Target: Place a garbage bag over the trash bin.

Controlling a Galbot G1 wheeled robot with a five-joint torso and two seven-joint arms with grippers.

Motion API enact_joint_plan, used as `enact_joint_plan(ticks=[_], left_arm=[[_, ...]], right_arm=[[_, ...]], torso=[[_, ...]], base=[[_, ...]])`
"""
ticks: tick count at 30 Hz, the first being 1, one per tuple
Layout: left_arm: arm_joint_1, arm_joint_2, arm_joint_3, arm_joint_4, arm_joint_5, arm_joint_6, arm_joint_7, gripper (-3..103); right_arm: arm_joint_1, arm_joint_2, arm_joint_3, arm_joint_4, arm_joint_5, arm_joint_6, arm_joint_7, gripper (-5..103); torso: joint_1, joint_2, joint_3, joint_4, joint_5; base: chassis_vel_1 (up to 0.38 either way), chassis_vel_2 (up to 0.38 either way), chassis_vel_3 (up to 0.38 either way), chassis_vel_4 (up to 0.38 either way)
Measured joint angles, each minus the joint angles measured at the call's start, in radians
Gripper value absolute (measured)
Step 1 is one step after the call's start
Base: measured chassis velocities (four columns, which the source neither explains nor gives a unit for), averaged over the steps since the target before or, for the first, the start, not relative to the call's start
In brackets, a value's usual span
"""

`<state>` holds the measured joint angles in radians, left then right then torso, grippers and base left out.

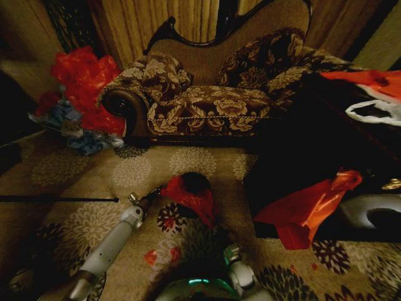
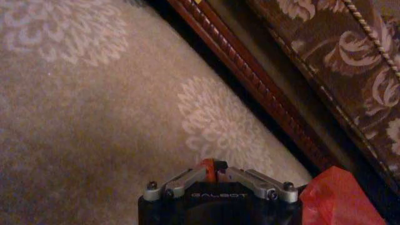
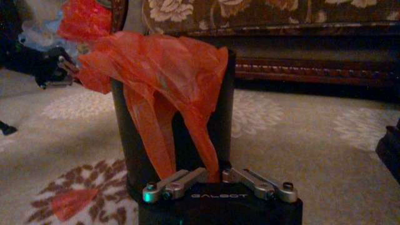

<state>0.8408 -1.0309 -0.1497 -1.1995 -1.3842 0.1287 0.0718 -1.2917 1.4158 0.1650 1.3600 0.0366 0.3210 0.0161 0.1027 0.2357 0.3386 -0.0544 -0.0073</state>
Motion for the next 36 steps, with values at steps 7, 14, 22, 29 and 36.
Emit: enact_joint_plan(ticks=[7,14,22,29,36], left_arm=[[-0.018,-0.015,0.016,0.041,0.029,-0.003,0.014,0],[-0.067,-0.048,0.017,0.079,0.033,-0.009,0.016,0],[-0.103,-0.07,-0.01,0.098,0.032,-0.014,0.019,0],[-0.087,-0.049,-0.032,0.047,0.021,-0.014,0.023,0],[-0.075,-0.03,-0.044,0.01,0.008,-0.013,0.026,0]], right_arm=[[0.054,0.008,0.017,-0.082,-0.007,0.015,-0.002,0],[0.096,0.007,0.033,-0.101,0.008,0.017,0.009,0],[0.1,0.001,0.05,-0.052,0.042,0.017,0.038,0],[0.065,-0.013,0.056,0.033,0.051,0.015,0.065,0],[0.058,-0.017,0.057,0.07,0.054,0.007,0.075,0]], torso=[[0.0,0.0,0.0,0.0001,-0.0001],[0.0,0.0,0.0,0.0,-0.0001],[0.0,0.0,0.0,0.0,0.0],[0.0,0.0,0.0,0.0,0.0],[0.0,0.0,0.0,0.0,0.0]], base=[[0.0,0.0,0.0,0.0],[0.0,0.0,0.0,0.0],[0.0,0.0,0.0,0.0],[0.0,0.0,0.0,0.0],[0.0,0.0,0.0,0.0]])
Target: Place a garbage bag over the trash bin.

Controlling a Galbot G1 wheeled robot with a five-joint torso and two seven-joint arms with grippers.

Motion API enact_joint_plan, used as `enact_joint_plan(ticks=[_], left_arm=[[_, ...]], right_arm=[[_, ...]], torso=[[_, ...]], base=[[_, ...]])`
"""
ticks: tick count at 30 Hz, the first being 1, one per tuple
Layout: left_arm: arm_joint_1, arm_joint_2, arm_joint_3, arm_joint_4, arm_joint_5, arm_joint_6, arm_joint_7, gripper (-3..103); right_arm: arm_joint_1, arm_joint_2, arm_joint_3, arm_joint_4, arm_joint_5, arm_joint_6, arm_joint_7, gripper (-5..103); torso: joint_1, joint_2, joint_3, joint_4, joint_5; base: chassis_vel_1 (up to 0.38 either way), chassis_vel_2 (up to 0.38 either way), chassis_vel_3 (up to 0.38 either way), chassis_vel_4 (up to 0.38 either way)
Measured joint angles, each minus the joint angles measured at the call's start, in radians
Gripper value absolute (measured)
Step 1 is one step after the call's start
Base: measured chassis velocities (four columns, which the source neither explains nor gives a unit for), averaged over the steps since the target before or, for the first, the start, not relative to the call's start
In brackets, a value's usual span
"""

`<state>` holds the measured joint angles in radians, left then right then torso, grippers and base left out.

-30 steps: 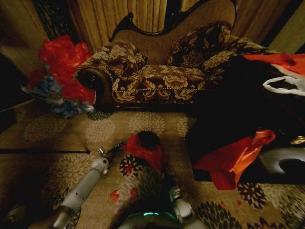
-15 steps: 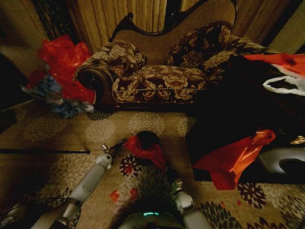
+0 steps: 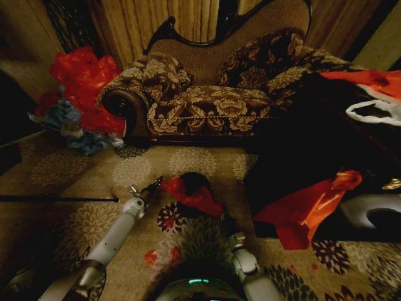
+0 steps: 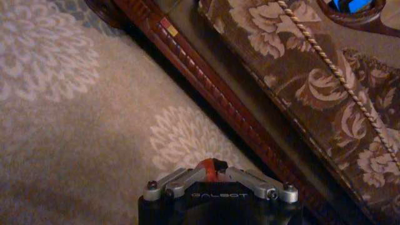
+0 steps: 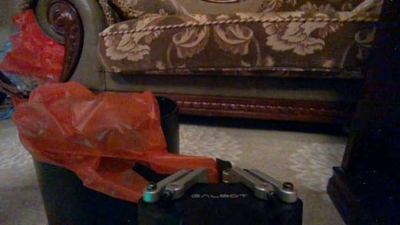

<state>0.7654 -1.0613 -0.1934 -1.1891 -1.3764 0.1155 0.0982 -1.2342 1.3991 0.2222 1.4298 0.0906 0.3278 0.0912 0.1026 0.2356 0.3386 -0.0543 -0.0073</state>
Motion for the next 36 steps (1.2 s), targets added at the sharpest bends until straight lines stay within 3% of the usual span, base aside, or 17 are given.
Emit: enact_joint_plan(ticks=[12,20,26,27,29,34,35,36], left_arm=[[-0.015,-0.015,0.002,0.002,0.0,-0.001,0.004,0],[0.006,-0.007,0.001,-0.055,-0.003,0.001,0.002,0],[0.022,0.0,0.014,-0.095,0.006,0.003,-0.003,0],[0.024,0.006,0.018,-0.111,0.006,0.005,-0.008,0],[0.024,0.007,0.019,-0.114,0.006,0.005,-0.008,0],[0.026,0.004,0.023,-0.128,0.005,0.007,-0.014,0],[0.026,0.004,0.023,-0.128,0.005,0.007,-0.014,0],[0.026,0.003,0.025,-0.129,0.005,0.007,-0.015,0]], right_arm=[[0.019,0.008,0.0,-0.001,0.001,-0.004,0.003,0],[-0.03,-0.01,-0.018,0.111,-0.001,-0.035,0.001,-3],[-0.108,-0.056,-0.038,0.182,-0.065,-0.016,-0.105,18],[-0.117,-0.077,-0.03,0.164,-0.172,0.066,-0.161,33],[-0.114,-0.082,-0.022,0.154,-0.205,0.092,-0.178,33],[-0.089,-0.107,-0.004,0.114,-0.321,0.172,-0.283,55],[-0.089,-0.107,-0.004,0.114,-0.321,0.172,-0.283,55],[-0.08,-0.104,0.013,0.087,-0.391,0.202,-0.3,61]], torso=[[0.0,0.0,0.0,0.0,0.0],[0.0,0.0,0.0,0.0001,0.0],[0.0,0.0,0.0,-0.0001,-0.0001],[0.0,0.0,0.0,-0.0001,0.0001],[0.0,0.0,0.0,0.0,0.0001],[0.0,0.0,0.0,0.0,0.0001],[0.0,0.0,0.0,0.0,0.0001],[0.0,0.0,0.0,0.0001,0.0001]], base=[[0.0,0.0,0.0,0.0],[0.0,0.0,0.0,0.0],[0.0,0.0,0.0,0.0],[0.0,0.0,0.0,0.0],[0.0,0.0,0.0,0.0],[0.0,0.0,0.0,0.0],[0.0,0.0,0.0,0.0],[0.0,0.0,0.0,0.0]])
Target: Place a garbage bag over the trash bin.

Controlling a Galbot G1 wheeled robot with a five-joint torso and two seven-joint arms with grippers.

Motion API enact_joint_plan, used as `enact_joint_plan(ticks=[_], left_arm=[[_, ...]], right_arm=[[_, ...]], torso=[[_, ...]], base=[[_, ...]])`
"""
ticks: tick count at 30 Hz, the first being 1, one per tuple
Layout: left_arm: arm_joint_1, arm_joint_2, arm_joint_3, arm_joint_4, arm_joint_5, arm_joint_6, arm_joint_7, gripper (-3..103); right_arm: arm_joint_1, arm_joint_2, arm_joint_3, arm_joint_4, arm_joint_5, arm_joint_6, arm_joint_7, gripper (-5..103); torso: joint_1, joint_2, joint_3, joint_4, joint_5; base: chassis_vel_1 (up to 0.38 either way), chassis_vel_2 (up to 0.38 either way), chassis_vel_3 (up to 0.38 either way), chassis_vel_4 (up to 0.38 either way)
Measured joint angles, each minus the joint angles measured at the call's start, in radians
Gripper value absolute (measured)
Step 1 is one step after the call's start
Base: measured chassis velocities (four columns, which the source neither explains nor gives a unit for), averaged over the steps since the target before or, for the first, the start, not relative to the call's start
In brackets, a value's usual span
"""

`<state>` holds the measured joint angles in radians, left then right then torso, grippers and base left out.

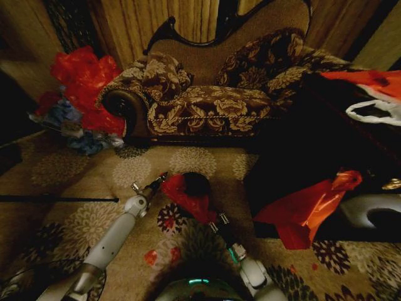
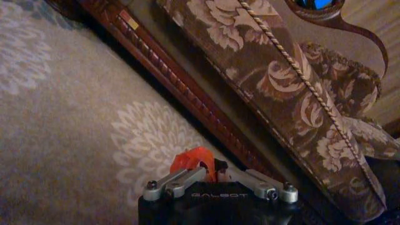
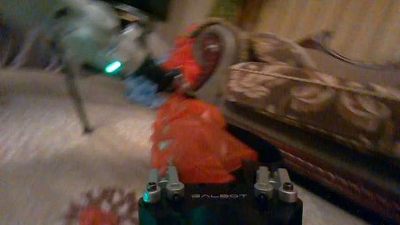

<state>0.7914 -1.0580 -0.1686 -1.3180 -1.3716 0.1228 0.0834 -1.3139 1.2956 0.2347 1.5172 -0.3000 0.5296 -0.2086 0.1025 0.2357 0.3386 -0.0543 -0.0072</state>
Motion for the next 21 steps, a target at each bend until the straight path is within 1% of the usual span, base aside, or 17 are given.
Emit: enact_joint_plan(ticks=[1,2,3,4,5,6,7,8,9,10,11,13,15,18,19,20,21], left_arm=[[0.0,-0.001,0.002,-0.001,0.0,0.0,-0.001,0],[0.0,-0.001,0.003,-0.002,0.0,0.0,-0.001,0],[0.001,0.0,0.004,-0.003,0.0,0.001,-0.001,0],[0.001,0.0,0.004,-0.003,0.0,0.001,-0.001,0],[0.001,0.001,0.004,-0.003,-0.001,0.001,-0.001,0],[0.001,0.001,0.005,-0.003,-0.001,0.001,-0.001,0],[0.001,0.001,0.005,-0.003,-0.001,0.001,-0.002,0],[0.001,0.001,0.005,-0.003,-0.001,0.001,-0.002,0],[0.001,0.002,0.005,-0.003,-0.001,0.001,-0.002,0],[0.002,0.003,0.005,-0.004,-0.001,0.001,-0.002,0],[0.002,0.003,0.005,-0.004,-0.001,0.001,-0.002,0],[0.003,0.007,0.005,-0.006,-0.003,0.001,-0.003,0],[0.003,0.008,0.005,-0.006,-0.003,0.001,-0.003,0],[0.003,0.007,0.005,-0.006,-0.003,0.002,-0.003,0],[0.003,0.007,0.005,-0.006,-0.003,0.002,-0.003,0],[0.006,0.006,0.005,-0.007,-0.003,0.002,-0.004,0],[0.008,0.004,0.005,-0.009,-0.003,0.002,-0.004,0]], right_arm=[[0.006,0.004,0.014,-0.018,-0.041,0.02,-0.018,66],[0.007,0.004,0.019,-0.023,-0.051,0.028,-0.034,71],[0.004,0.001,0.015,-0.021,-0.027,0.028,-0.058,77],[0.004,0.001,0.015,-0.021,-0.027,0.028,-0.058,77],[-0.004,-0.006,0.003,-0.01,0.034,0.016,-0.085,82],[-0.01,-0.011,-0.011,0.004,0.091,-0.003,-0.107,82],[-0.014,-0.015,-0.021,0.018,0.139,-0.028,-0.128,88],[-0.014,-0.015,-0.021,0.018,0.139,-0.028,-0.128,88],[-0.017,-0.018,-0.028,0.029,0.171,-0.055,-0.147,93],[-0.016,-0.021,-0.028,0.03,0.184,-0.061,-0.165,97],[-0.016,-0.021,-0.028,0.03,0.184,-0.061,-0.165,97],[-0.01,-0.035,-0.028,0.032,0.203,-0.057,-0.206,100],[-0.008,-0.043,-0.033,0.037,0.217,-0.053,-0.208,100],[0.003,-0.037,-0.073,0.085,0.25,-0.07,-0.095,100],[0.003,-0.037,-0.073,0.085,0.25,-0.07,-0.095,100],[0.014,-0.025,-0.095,0.111,0.244,-0.095,-0.021,100],[0.025,-0.016,-0.114,0.125,0.23,-0.11,0.031,100]], torso=[[0.0,0.0,0.0,0.0,0.0],[0.0,0.0,0.0,-0.0001,0.0],[0.0,0.0,0.0,-0.0002,0.0],[0.0,0.0,0.0,-0.0002,0.0],[0.0,0.0,0.0,-0.0001,0.0],[0.0,0.0,0.0,-0.0001,-0.0001],[0.0,0.0,0.0,-0.0001,-0.0001],[0.0,0.0,0.0,-0.0001,-0.0001],[0.0,0.0,0.0,-0.0001,0.0],[0.0,0.0,0.0,-0.0001,-0.0002],[0.0,0.0,0.0,-0.0001,-0.0002],[0.0,0.0,0.0,0.0,0.0],[0.0,0.0,0.0,-0.0001,-0.0004],[0.0,0.0,0.0,-0.0002,0.0],[0.0,0.0,0.0,-0.0002,0.0],[0.0,0.0,0.0,-0.0001,-0.0001],[0.0,0.0,0.0,-0.0001,-0.0003]], base=[[0.0,0.0,0.0,0.0],[0.0,0.0,0.0,0.0],[0.0,0.0,0.0,0.0],[0.0,0.0,0.0,0.0],[0.0,0.0,0.0,0.0],[0.0,0.0,0.0,0.0],[0.0,0.0,0.0,0.0],[0.0,0.0,0.0,0.0],[0.0,0.0,0.0,0.0],[0.0,0.0,0.0,0.0],[0.0,0.0,0.0,0.0],[0.0,0.0,0.0,0.0],[0.0,0.0,0.0,0.0],[0.0,0.0,0.0,0.0],[0.0,0.0,0.0,0.0],[0.0,0.0,0.0,0.0],[0.0,0.0,0.0,0.0]])
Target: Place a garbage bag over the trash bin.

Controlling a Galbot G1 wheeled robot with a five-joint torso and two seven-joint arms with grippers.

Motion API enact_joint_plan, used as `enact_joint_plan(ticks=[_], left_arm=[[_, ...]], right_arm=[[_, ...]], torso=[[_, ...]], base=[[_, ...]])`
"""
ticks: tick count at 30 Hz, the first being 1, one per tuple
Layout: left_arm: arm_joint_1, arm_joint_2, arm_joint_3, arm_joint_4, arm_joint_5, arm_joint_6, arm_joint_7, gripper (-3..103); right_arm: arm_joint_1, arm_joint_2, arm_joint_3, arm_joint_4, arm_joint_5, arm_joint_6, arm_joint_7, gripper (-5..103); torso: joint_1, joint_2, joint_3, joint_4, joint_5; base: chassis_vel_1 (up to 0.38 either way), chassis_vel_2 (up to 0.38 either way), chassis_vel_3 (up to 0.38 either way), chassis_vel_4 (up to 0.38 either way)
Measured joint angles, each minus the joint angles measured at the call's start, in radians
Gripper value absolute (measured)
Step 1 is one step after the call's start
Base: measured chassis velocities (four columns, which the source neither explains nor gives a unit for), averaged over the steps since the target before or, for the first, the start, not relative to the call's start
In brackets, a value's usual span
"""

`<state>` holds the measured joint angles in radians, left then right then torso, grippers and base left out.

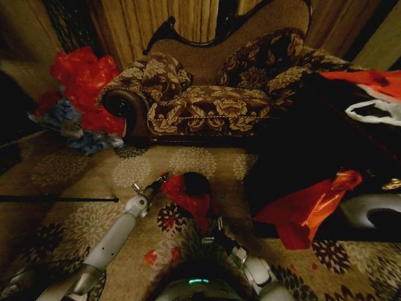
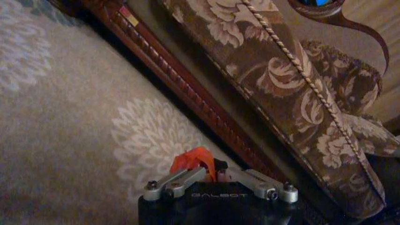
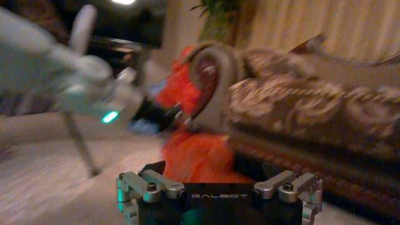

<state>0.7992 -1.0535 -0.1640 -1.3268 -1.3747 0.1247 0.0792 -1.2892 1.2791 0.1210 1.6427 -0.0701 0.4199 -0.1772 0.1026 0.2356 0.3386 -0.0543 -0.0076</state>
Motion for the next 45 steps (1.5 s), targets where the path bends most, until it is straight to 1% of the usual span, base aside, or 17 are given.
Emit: enact_joint_plan(ticks=[1,3,4,6,8,12,17,21,24,26,31,32,34,36,37,42,45], left_arm=[[0.002,-0.001,0.0,-0.002,0.0,0.0,0.0,0],[0.002,-0.001,0.0,-0.002,0.0,0.0,-0.001,0],[0.004,-0.001,0.0,-0.005,0.0,0.001,-0.002,0],[0.005,-0.003,0.001,-0.008,-0.002,0.001,-0.005,0],[0.005,-0.003,0.001,-0.009,-0.002,0.002,-0.006,0],[0.008,-0.006,0.002,-0.014,-0.006,0.004,-0.011,0],[0.015,-0.006,0.0,-0.024,-0.011,0.007,-0.014,0],[0.025,-0.003,-0.007,-0.044,-0.02,0.013,-0.022,0],[0.027,0.006,-0.009,-0.054,-0.025,0.014,-0.024,0],[0.028,0.008,-0.009,-0.056,-0.027,0.014,-0.024,0],[0.025,0.013,-0.01,-0.056,-0.033,0.015,-0.024,0],[0.025,0.012,-0.011,-0.056,-0.034,0.015,-0.024,0],[0.025,0.012,-0.011,-0.056,-0.034,0.015,-0.024,0],[0.024,0.011,-0.011,-0.056,-0.035,0.015,-0.025,0],[0.024,0.011,-0.011,-0.056,-0.035,0.015,-0.025,0],[0.023,0.011,-0.012,-0.055,-0.036,0.015,-0.025,0],[0.023,0.011,-0.012,-0.054,-0.036,0.015,-0.025,0]], right_arm=[[0.012,0.007,-0.02,0.013,-0.018,-0.018,0.047,100],[0.014,0.008,-0.024,0.014,-0.021,-0.022,0.054,100],[0.031,0.014,-0.053,0.019,-0.047,-0.042,0.099,103],[0.044,0.023,-0.078,0.012,-0.078,-0.045,0.115,96],[0.048,0.027,-0.087,0.008,-0.087,-0.045,0.118,96],[0.059,0.049,-0.125,-0.012,-0.116,-0.048,0.125,89],[0.081,0.085,-0.136,-0.054,-0.162,-0.053,0.154,90],[0.126,0.148,-0.137,-0.13,-0.274,-0.059,0.21,95],[0.136,0.167,-0.126,-0.173,-0.318,-0.051,0.232,99],[0.137,0.171,-0.124,-0.181,-0.323,-0.052,0.24,96],[0.136,0.188,-0.116,-0.203,-0.354,-0.069,0.285,91],[0.138,0.193,-0.116,-0.209,-0.367,-0.081,0.305,84],[0.138,0.194,-0.115,-0.21,-0.371,-0.084,0.309,84],[0.142,0.198,-0.109,-0.224,-0.396,-0.085,0.318,76],[0.142,0.198,-0.109,-0.224,-0.396,-0.085,0.318,76],[0.141,0.204,-0.11,-0.24,-0.416,-0.077,0.319,56],[0.143,0.212,-0.107,-0.249,-0.425,-0.071,0.32,54]], torso=[[0.0,0.0,0.0,0.0,0.0001],[0.0,0.0,0.0,0.0001,0.0001],[0.0,0.0,0.0,0.0001,0.0002],[0.0,0.0,0.0,0.0,0.0002],[0.0,0.0,0.0,0.0,0.0001],[0.0,0.0,0.0,-0.0001,0.0001],[0.0,0.0,0.0,-0.0001,0.0],[0.0,0.0,0.0,0.0,0.0001],[0.0,0.0,0.0,0.0,0.0001],[0.0,0.0,0.0,-0.0001,0.0002],[0.0,0.0,0.0,0.0,0.0002],[0.0,0.0,0.0,0.0,0.0001],[0.0,0.0,0.0,-0.0001,0.0002],[0.0,0.0,0.0,0.0,0.0001],[0.0,0.0,0.0,0.0,0.0001],[0.0,0.0,0.0,-0.0001,0.0002],[0.0,0.0,0.0,0.0,0.0003]], base=[[0.0,0.0,0.0,0.0],[0.0,0.0,0.0,0.0],[0.0,0.0,0.0,0.0],[0.0,0.0,0.0,0.0],[0.0,0.0,0.0,0.0],[0.0,0.0,0.0,0.0],[0.0,0.0,0.0,0.0],[0.0,0.0,0.0,0.0],[0.0,0.0,0.0,0.0],[0.0,0.0,0.0,0.0],[0.0,0.0,0.0,0.0],[0.0,0.0,0.0,0.0],[0.0,0.0,0.0,0.0],[0.0,0.0,0.0,0.0],[0.0,0.0,0.0,0.0],[0.0,0.0,0.0,0.0],[0.0,0.0,0.0,0.0]])
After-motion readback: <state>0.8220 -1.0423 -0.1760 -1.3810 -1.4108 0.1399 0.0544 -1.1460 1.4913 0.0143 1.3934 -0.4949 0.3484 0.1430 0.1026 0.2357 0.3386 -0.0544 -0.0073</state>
